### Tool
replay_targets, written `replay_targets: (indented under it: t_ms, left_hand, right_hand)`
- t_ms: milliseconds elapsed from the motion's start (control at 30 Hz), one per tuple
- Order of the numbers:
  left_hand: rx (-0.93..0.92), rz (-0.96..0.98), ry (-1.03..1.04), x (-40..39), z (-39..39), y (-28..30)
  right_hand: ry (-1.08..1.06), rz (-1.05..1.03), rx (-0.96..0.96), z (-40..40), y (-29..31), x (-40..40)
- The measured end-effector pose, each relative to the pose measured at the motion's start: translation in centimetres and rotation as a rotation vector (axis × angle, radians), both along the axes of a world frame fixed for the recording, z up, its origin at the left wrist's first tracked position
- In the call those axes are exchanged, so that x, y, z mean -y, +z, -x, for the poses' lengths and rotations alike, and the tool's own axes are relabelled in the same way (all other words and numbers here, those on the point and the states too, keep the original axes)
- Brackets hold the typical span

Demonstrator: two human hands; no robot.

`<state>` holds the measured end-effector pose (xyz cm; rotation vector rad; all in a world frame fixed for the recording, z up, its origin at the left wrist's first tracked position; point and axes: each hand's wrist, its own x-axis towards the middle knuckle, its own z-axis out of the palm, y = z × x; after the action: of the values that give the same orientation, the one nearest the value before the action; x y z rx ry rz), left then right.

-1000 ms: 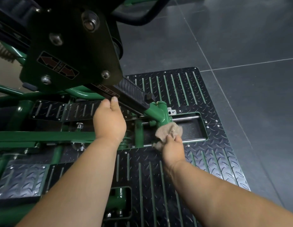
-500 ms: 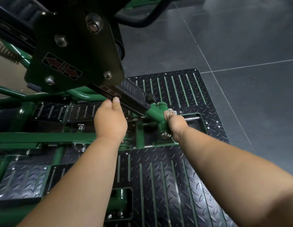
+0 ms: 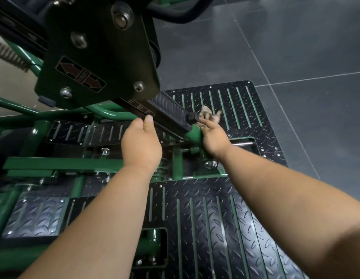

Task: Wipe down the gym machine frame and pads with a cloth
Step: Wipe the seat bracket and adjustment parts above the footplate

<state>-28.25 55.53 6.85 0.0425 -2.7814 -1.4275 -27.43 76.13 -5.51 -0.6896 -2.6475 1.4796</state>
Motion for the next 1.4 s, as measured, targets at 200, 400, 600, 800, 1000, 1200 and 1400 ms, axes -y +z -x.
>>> replay_targets:
  t_ms: [200,400,600,800,1000,1200,1400]
  left_hand:
    - [0.027,-0.003,-0.011,-0.1,-0.1,0.4]
    - [0.027,0.006,-0.031,0.3,0.3,0.1]
    - [0.003,0.005,-0.021,0.1,0.1,-0.3]
    - [0.009,0.032,-0.038,0.2,-0.2,0.4]
    - [0.014,-0.018,-0.086,1.1,0.2,0.4]
    - [-0.009,-0.033,-0.064,0.8,0.2,0.1]
    - [0.029,-0.078,-0.113,1.8,0.2,0.4]
  right_hand:
    - [0.365,-0.326,0.265,2.5,3.5,-1.8]
    - [0.047,-0.074,0.124,-0.4,1.6,-0.9]
    - [-0.042,-0.023,0.126,-5.1,3.2,1.2]
    - [-0.261,0.121,-0.006,-8.2,4.5,5.5]
    - [-0.273,0.223,-0.161,-7.4,5.1,8.0]
    - [-0.296,0.943,-0.089,-6.0,6.1,9.9]
    - [-0.437,1.491,-0.049,-3.5,9.3,10.9]
